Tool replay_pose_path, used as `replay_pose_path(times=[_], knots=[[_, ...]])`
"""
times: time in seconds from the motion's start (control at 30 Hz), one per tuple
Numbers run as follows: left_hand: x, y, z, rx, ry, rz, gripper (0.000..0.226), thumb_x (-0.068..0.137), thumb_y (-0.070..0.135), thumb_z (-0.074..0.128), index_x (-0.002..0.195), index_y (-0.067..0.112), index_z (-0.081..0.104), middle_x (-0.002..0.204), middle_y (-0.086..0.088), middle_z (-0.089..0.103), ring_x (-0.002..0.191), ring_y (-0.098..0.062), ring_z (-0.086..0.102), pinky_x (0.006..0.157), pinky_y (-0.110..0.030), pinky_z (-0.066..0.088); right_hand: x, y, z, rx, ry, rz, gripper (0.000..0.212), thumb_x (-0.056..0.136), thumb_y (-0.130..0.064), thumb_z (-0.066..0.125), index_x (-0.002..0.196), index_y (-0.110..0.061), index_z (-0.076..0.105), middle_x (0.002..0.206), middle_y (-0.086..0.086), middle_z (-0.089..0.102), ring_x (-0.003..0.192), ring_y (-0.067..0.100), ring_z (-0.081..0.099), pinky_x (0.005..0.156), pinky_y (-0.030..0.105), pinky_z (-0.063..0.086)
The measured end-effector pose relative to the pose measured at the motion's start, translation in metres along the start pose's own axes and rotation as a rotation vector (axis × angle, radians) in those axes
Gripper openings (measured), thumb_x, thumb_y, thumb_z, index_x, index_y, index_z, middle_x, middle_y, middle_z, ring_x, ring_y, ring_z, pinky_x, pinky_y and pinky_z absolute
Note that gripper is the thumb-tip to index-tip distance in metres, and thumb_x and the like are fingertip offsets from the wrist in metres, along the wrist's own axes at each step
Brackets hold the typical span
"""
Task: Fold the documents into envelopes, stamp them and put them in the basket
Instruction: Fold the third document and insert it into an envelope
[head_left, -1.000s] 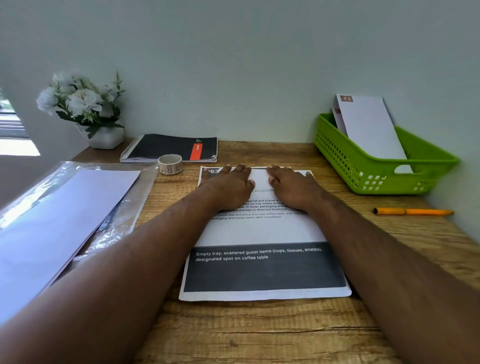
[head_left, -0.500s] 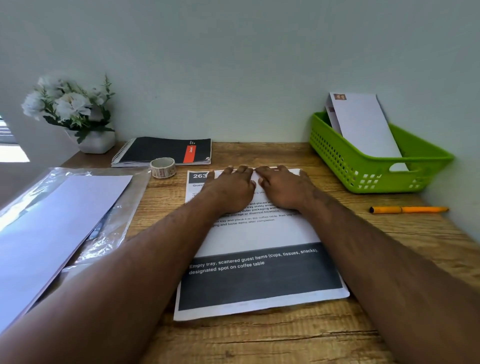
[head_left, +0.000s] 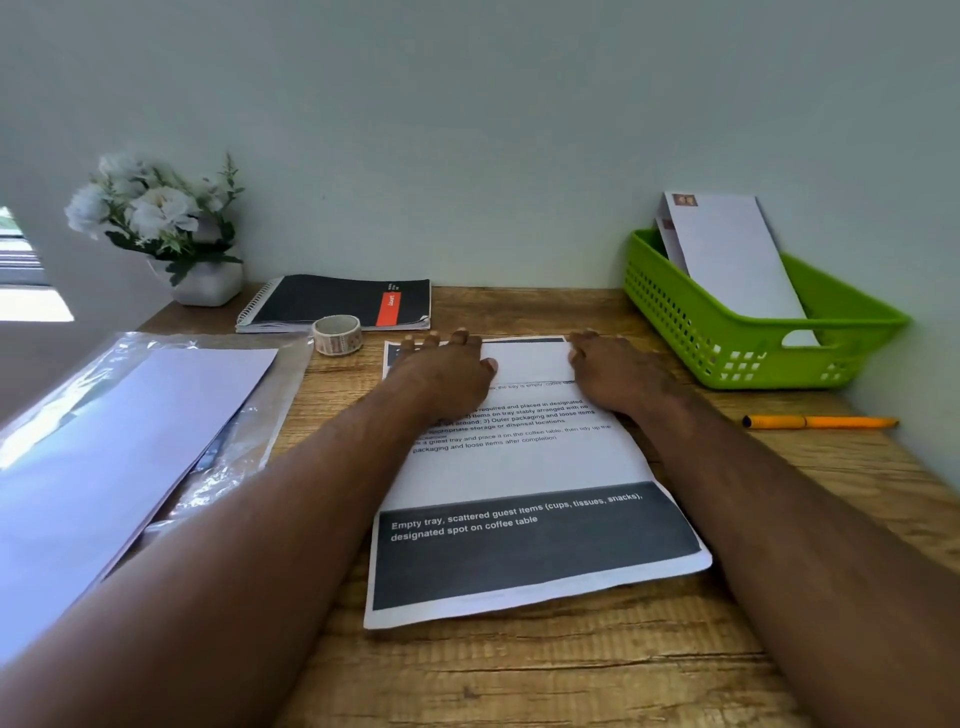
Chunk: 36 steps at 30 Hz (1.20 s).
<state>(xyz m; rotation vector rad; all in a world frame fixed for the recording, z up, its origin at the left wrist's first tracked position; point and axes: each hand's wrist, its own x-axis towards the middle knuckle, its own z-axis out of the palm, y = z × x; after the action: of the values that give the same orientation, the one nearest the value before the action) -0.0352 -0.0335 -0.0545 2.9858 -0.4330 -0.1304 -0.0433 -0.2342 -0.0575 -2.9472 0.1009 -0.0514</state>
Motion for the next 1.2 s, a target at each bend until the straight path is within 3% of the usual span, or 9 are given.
replay_pose_path(times=[0.2,0.43,0.57,0.67,0.77,0.87,1.0,1.1,1.2], knots=[[-0.011,-0.004,-0.011,0.245,0.209,0.012,0.045,0.097,0.047,0.039,0.132,0.021,0.05,0.147,-0.008,0.033,0.137,-0.032,0.027,0.11,-0.058,0.014,-0.004,0.008,-0.027,0.103,-0.107,-0.102,0.054,0.096,-0.044,0.049,0.143,-0.021,0.041,0.152,0.001,0.036,0.137,0.02,0.035,0.106,0.028,0.028],[-0.008,-0.015,-0.01,0.011,0.312,0.015,0.056,0.092,0.048,0.049,0.143,0.034,0.032,0.149,0.001,0.033,0.139,-0.027,0.026,0.109,-0.057,0.01,0.005,0.012,-0.032,0.504,-0.04,-0.051,0.044,0.069,-0.023,0.085,0.104,-0.016,0.061,0.1,-0.004,0.057,0.093,0.016,0.055,0.072,0.029,0.046],[-0.013,-0.006,-0.019,0.088,0.658,0.112,0.054,0.092,0.037,0.056,0.143,0.034,0.039,0.149,0.003,0.039,0.141,-0.024,0.028,0.111,-0.059,0.004,0.005,0.003,-0.035,0.707,0.333,-0.315,0.018,0.073,-0.012,0.079,0.081,-0.02,0.065,0.079,-0.007,0.059,0.074,0.007,0.055,0.064,0.021,0.041],[-0.02,0.005,-0.028,0.174,0.951,0.242,0.026,0.085,0.015,0.062,0.108,0.025,0.07,0.111,0.002,0.069,0.111,-0.027,0.059,0.108,-0.055,0.014,0.001,-0.008,-0.043,0.768,0.517,-0.588,0.014,0.071,-0.005,0.078,0.08,-0.013,0.072,0.09,-0.001,0.063,0.086,0.008,0.06,0.079,0.021,0.045],[-0.036,0.021,-0.035,0.201,0.668,0.209,0.022,0.084,0.023,0.051,0.089,0.022,0.073,0.09,0.005,0.069,0.086,-0.022,0.063,0.103,-0.046,0.024,0.0,0.001,-0.038,0.659,0.142,-0.514,0.028,0.072,0.003,0.073,0.085,-0.021,0.076,0.116,-0.006,0.06,0.107,0.005,0.056,0.094,0.022,0.042],[-0.04,0.032,-0.027,0.125,0.432,0.151,0.029,0.084,0.033,0.046,0.071,0.012,0.062,0.065,0.0,0.053,0.061,-0.02,0.046,0.07,-0.03,0.036,-0.002,0.015,-0.031,0.457,-0.306,-0.353,0.029,0.076,-0.017,0.071,0.087,-0.042,0.076,0.129,-0.02,0.054,0.119,0.0,0.048,0.099,0.021,0.034],[-0.026,0.025,-0.013,0.027,0.467,0.196,0.035,0.087,0.041,0.049,0.069,0.014,0.063,0.074,-0.001,0.059,0.077,-0.025,0.058,0.067,-0.029,0.041,0.001,0.022,-0.027,0.643,-0.103,-0.284,0.016,0.084,-0.015,0.071,0.096,-0.023,0.075,0.12,-0.007,0.065,0.11,0.006,0.058,0.077,0.012,0.042],[-0.011,0.016,0.001,-0.07,0.253,0.271,0.044,0.094,0.052,0.045,0.127,0.027,0.06,0.135,-0.003,0.054,0.124,-0.025,0.049,0.102,-0.039,0.041,0.005,0.022,-0.023,0.548,0.004,-0.235,0.035,0.085,-0.014,0.07,0.119,-0.023,0.066,0.114,-0.008,0.064,0.107,0.008,0.058,0.086,0.017,0.041],[-0.004,0.011,0.011,-0.054,0.126,0.269,0.054,0.098,0.054,0.033,0.148,0.033,0.032,0.157,0.003,0.028,0.143,-0.024,0.027,0.116,-0.045,0.022,0.009,0.017,-0.02,0.426,0.045,-0.232,0.034,0.089,-0.011,0.063,0.123,-0.017,0.064,0.114,-0.004,0.065,0.107,0.011,0.058,0.093,0.022,0.041]])
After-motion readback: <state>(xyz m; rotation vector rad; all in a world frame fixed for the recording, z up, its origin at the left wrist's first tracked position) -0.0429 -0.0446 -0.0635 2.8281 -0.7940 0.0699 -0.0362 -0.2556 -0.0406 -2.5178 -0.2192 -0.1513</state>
